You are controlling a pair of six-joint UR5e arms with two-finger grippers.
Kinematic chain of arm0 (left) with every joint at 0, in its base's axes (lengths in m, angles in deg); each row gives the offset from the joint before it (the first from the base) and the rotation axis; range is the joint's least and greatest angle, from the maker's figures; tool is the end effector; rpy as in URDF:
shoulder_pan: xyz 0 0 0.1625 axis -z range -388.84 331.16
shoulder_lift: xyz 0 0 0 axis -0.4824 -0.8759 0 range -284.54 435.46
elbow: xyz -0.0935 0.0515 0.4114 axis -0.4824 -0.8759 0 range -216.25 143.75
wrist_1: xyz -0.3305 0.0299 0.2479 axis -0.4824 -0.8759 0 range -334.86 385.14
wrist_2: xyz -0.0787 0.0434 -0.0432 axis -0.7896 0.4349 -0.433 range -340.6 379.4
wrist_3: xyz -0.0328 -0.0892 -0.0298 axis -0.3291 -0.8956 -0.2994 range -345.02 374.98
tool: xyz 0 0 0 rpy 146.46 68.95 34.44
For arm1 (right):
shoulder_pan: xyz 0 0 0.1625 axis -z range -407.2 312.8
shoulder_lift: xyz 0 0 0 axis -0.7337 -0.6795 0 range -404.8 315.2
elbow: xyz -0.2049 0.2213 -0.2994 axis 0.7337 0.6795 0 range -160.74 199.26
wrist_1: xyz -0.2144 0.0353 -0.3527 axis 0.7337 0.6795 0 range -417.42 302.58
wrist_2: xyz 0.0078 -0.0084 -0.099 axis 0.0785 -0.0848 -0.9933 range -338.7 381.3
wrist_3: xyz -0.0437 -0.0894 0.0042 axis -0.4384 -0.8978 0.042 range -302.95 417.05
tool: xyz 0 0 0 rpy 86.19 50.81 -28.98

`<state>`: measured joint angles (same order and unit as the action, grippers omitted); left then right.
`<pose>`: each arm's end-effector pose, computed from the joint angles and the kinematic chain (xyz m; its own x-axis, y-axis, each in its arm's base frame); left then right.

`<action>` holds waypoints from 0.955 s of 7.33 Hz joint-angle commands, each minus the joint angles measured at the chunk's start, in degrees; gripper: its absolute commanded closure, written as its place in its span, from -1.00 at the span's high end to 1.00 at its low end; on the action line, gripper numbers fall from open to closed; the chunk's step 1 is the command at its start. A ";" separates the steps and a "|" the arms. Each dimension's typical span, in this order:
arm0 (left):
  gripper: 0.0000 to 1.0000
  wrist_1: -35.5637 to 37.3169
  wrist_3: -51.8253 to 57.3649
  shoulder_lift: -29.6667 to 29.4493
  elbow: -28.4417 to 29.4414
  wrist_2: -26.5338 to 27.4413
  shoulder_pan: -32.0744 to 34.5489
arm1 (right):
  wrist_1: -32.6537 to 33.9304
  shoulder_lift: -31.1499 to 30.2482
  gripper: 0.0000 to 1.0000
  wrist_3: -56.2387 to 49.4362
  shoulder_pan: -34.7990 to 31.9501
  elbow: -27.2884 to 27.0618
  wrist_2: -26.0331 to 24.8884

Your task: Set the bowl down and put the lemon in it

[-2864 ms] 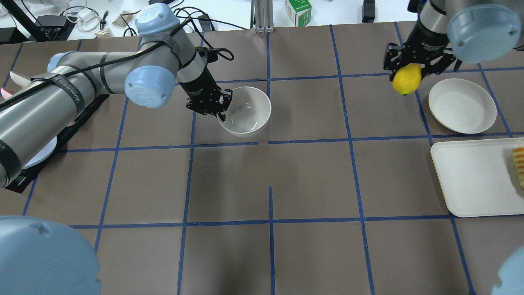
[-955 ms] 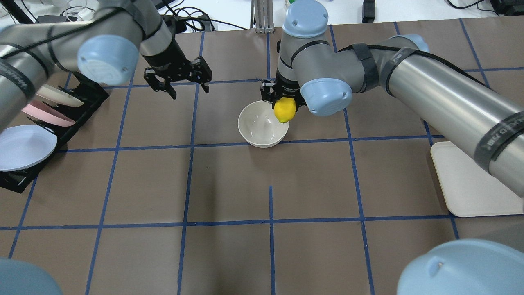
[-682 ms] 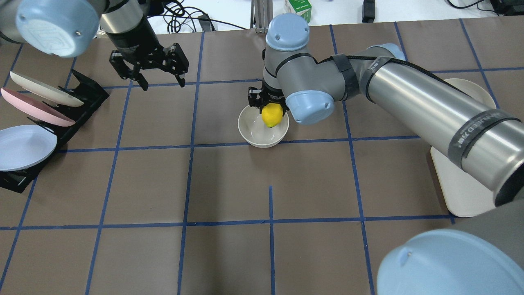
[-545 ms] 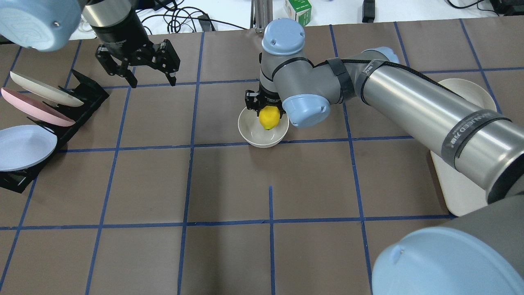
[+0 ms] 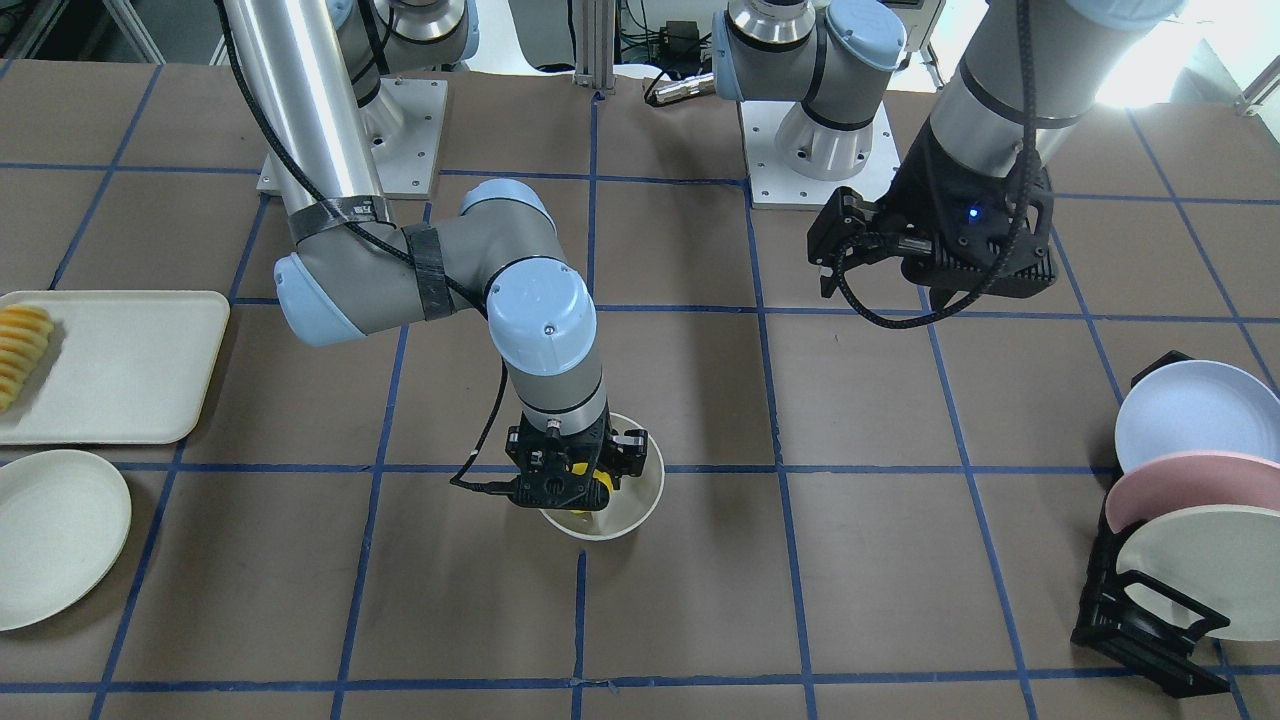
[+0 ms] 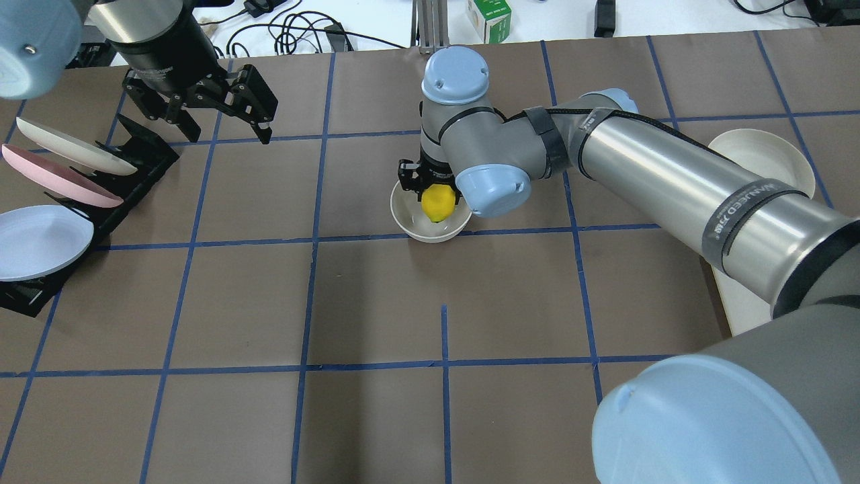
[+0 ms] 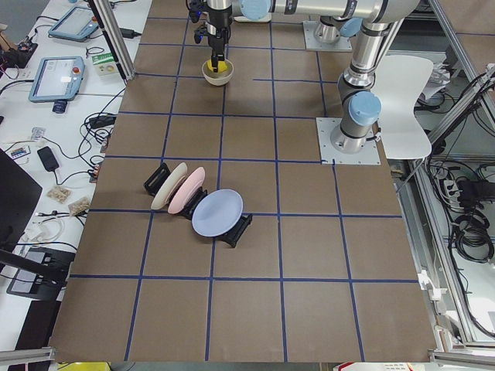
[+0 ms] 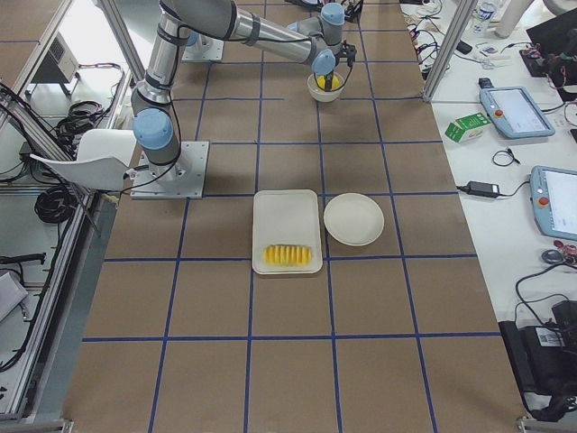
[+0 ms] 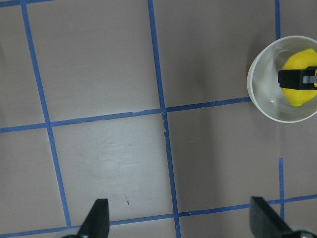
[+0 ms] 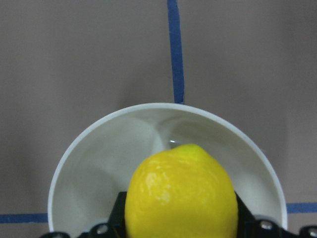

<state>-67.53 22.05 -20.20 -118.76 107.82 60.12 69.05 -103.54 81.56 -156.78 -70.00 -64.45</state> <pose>-0.1263 -0.5345 0.4970 -0.9941 0.1046 0.0291 0.1050 0.9944 0.0111 0.3564 -0.5820 0.2382 -0.9909 0.0779 -0.1101 0.0852 0.9943 -0.0638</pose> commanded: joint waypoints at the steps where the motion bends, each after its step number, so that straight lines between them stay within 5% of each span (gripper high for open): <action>1: 1.00 0.30 -0.12 0.30 -0.12 -0.36 -0.19 | -1.13 -2.75 1.00 -0.77 0.08 0.14 -0.74; 4: 1.00 -0.14 -0.03 0.30 0.33 -0.36 -1.78 | -14.10 -12.93 1.00 -1.91 4.44 0.40 -3.27; 7: 1.00 0.03 -0.12 0.21 0.24 -0.44 -1.77 | -32.12 -24.27 1.00 -13.39 17.79 -0.21 -2.94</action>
<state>-67.57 22.00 -19.94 -118.51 107.39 58.35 44.17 -123.23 73.13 -144.43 -69.89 -67.61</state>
